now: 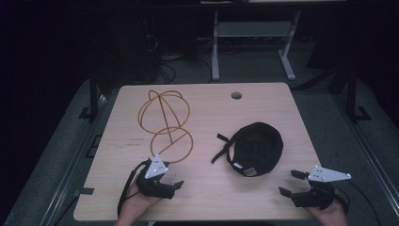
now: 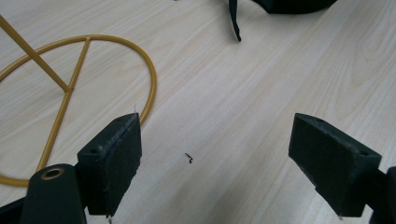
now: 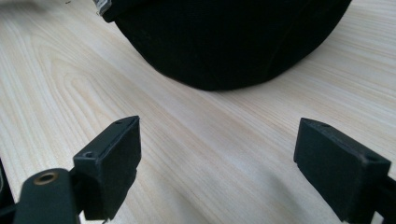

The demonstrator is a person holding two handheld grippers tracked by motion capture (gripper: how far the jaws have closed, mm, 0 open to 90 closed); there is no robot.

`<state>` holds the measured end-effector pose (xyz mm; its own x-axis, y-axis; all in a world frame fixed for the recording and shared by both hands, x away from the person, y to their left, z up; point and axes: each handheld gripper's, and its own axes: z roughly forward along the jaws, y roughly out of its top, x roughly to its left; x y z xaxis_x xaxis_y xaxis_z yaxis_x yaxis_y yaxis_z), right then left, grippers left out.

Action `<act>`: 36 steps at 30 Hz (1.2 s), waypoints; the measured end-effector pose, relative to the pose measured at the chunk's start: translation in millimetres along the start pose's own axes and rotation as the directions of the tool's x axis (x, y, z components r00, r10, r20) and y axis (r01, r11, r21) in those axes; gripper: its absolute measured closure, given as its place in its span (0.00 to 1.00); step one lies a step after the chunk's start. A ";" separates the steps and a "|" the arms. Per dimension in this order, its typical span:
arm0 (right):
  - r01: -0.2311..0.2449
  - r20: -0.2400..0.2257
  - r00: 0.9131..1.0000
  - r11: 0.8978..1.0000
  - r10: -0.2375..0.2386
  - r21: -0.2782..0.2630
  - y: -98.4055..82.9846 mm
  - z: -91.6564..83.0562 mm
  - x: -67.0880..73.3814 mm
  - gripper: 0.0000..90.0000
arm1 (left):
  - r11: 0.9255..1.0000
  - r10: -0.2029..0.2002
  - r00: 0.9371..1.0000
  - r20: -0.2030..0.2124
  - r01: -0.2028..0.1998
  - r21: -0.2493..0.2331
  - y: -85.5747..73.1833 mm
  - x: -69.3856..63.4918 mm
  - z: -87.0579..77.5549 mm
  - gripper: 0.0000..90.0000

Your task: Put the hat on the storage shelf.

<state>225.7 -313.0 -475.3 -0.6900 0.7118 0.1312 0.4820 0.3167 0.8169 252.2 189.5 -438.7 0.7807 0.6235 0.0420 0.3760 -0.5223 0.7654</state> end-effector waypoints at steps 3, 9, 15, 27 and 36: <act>-0.004 -0.007 1.000 1.000 0.004 0.004 0.5 1.2 0.6 0.16 | 1.000 -0.002 1.000 -0.007 0.002 -0.001 0.2 -0.1 -0.7 0.19; 0.001 -0.006 1.000 1.000 -0.001 -0.007 2.9 -0.2 3.2 0.16 | 1.000 -0.012 1.000 -0.005 0.012 -0.015 -0.8 -0.1 -1.2 0.19; 0.001 -0.008 1.000 1.000 -0.001 -0.008 4.4 0.4 5.1 0.16 | 1.000 0.000 1.000 0.011 0.000 -0.015 1.4 -3.4 -1.4 0.19; 0.004 -0.015 1.000 1.000 -0.004 -0.017 3.8 -1.4 5.5 0.16 | 0.999 0.016 0.998 0.066 -0.013 -0.044 18.6 -19.0 4.8 0.19; 0.000 -0.019 1.000 1.000 0.000 -0.029 4.0 -3.2 5.7 0.16 | 0.995 0.095 0.984 0.149 -0.089 -0.050 50.2 -39.5 18.0 0.19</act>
<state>222.0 -309.8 -469.5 -0.7004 0.6995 0.1419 0.4665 0.2982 0.8327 249.2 128.1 -413.4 0.8785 0.4774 0.0185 0.2799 -0.5456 0.7900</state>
